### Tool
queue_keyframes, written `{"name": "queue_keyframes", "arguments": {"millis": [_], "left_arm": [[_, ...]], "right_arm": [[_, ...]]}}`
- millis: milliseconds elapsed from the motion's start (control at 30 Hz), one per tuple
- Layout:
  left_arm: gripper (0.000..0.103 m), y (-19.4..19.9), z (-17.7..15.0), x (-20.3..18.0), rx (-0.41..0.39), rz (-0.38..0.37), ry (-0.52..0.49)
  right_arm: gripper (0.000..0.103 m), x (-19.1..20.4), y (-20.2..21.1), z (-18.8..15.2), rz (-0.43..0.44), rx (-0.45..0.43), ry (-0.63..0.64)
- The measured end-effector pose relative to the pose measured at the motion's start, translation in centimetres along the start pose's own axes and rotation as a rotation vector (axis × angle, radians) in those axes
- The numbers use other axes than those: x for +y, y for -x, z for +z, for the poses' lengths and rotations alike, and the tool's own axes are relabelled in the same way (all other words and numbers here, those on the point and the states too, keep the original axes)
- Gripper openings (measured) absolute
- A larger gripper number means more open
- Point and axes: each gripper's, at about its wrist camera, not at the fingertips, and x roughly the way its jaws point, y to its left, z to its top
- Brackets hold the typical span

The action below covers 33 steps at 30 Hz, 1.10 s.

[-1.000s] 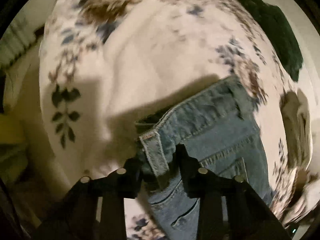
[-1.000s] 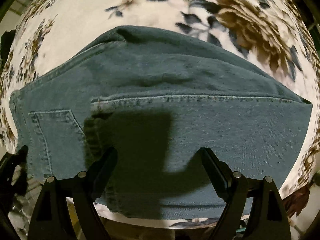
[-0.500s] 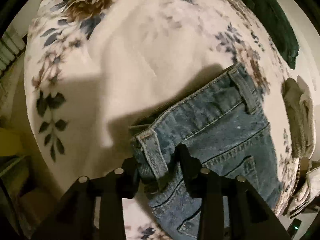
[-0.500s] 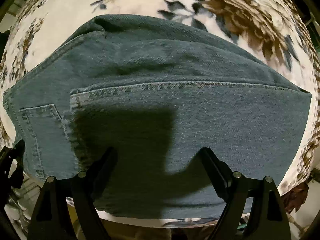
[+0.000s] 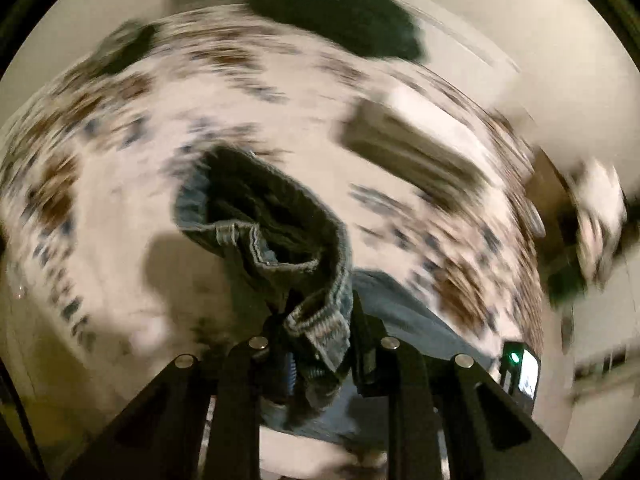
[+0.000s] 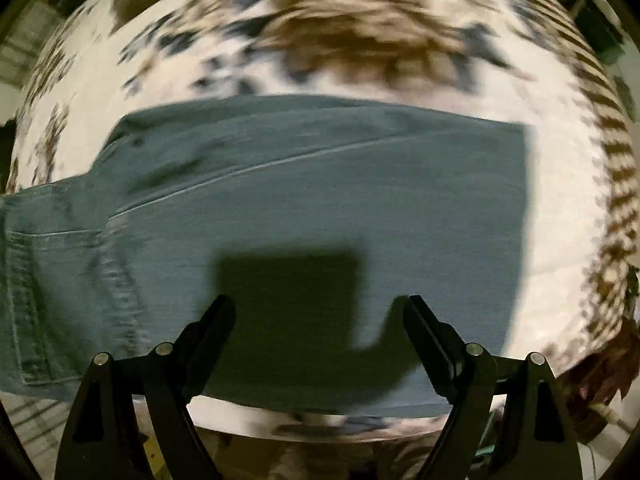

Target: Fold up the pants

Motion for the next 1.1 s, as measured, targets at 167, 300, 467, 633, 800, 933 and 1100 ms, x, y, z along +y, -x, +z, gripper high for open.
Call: {"name": "queue_keyframes", "arguments": {"millis": [167, 300, 467, 633, 800, 933, 1100], "left_arm": [[0.017, -3.4, -3.8, -9.7, 0.11, -0.066, -0.173], [0.017, -8.4, -7.9, -15.8, 0.218, -0.072, -0.275], [0.017, -14.9, -12.9, -18.3, 0.324, -0.015, -0.378], [0.029, -16.2, -14.2, -18.9, 0.401, 0.025, -0.383], [0.079, -12.2, -11.9, -18.0, 0.377, -0.022, -0.295], [0.09, -8.8, -9.3, -14.8, 0.292, 0.049, -0.223], [0.09, -9.5, -7.5, -9.6, 0.246, 0.277, -0.194]], "right_arm": [[0.088, -8.9, 0.8, -1.8, -0.032, -0.011, -0.113], [0.088, -16.7, 0.8, -3.3, -0.064, -0.004, -0.22], [0.088, -22.4, 0.7, -4.4, -0.099, 0.004, -0.268], [0.088, -27.9, 2.0, -3.5, -0.02, -0.019, -0.279], [0.088, -26.8, 3.5, 1.3, 0.172, -0.053, -0.221], [0.088, -22.2, 4.9, 3.6, 0.357, -0.068, -0.142], [0.093, -14.6, 5.6, 6.1, 0.561, -0.088, -0.056]]}}
